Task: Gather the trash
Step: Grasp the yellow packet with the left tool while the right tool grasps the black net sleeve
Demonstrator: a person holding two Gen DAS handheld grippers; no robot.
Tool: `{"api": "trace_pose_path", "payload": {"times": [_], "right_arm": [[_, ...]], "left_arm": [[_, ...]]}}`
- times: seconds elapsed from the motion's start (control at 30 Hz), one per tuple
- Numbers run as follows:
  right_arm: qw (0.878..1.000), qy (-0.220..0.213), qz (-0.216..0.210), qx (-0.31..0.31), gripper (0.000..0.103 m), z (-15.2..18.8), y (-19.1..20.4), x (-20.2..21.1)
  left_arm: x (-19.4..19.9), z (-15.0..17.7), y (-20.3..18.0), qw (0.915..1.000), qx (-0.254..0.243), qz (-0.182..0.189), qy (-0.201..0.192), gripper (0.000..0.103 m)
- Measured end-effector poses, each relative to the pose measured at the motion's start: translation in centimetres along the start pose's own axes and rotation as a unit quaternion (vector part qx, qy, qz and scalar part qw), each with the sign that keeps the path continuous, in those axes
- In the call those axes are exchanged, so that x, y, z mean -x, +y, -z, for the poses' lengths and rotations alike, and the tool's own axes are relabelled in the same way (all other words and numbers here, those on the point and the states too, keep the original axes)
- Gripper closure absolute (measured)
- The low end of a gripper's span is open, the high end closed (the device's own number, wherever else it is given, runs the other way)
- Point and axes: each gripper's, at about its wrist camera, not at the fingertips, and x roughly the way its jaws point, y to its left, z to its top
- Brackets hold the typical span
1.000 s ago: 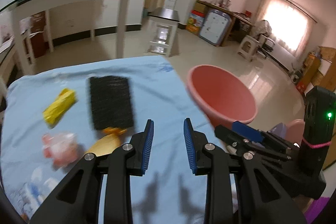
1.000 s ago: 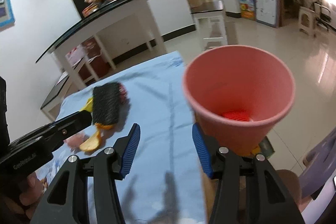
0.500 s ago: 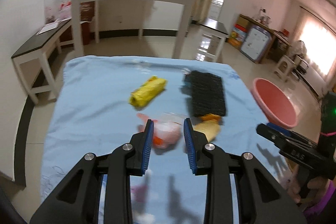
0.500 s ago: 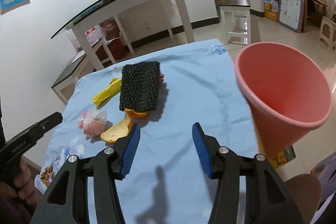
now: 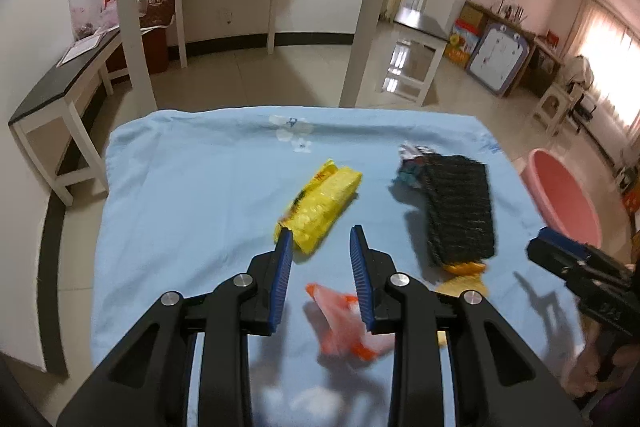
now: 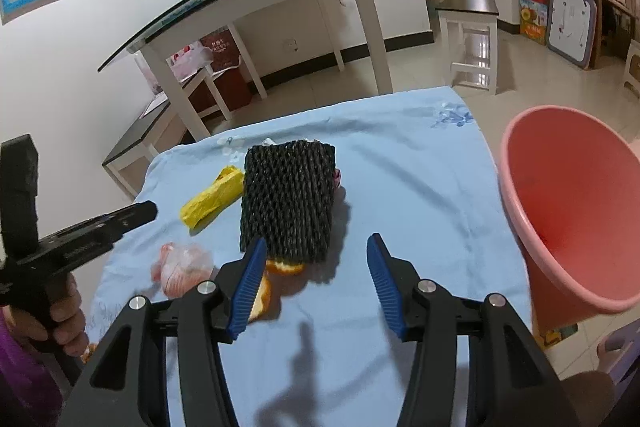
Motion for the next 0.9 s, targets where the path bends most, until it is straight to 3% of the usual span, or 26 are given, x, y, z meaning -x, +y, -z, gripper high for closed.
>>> {"api": "trace_pose_path", "payload": {"times": [0.13, 0.37, 0.7, 0.73, 0.77, 0.9], "right_arm": [[1.0, 0.011, -0.006, -0.012, 0.05, -0.9, -0.1, -1.8], [0.999, 0.029, -0.021, -0.026, 0.048, -1.7, -0.5, -4.1], [0.998, 0.044, -0.021, -0.027, 0.048, -1.7, -0.5, -6.4], [0.998, 0.044, -0.021, -0.028, 0.048, -1.6, -0.5, -6.6], [0.998, 0.045, -0.021, -0.03, 0.048, -1.6, -0.5, -6.7], [0.998, 0.041, -0.02, -0.037, 0.051, -1.6, -0.7, -6.8]], "left_arm": [[-2.7, -0.8, 0.6, 0.9996, -0.01, -0.015, 0.022, 0.074], [-5.2, -1.3, 0.6, 0.9984, -0.034, -0.009, 0.044, 0.073], [-6.3, -1.2, 0.3, 0.9978, -0.044, -0.01, 0.048, 0.074], [-6.3, -1.1, 0.3, 0.998, -0.042, -0.011, 0.046, 0.075], [-6.3, -1.1, 0.3, 0.9981, -0.04, -0.011, 0.045, 0.083], [-5.8, -1.1, 0.5, 0.9988, -0.028, -0.003, 0.039, 0.089]]}}
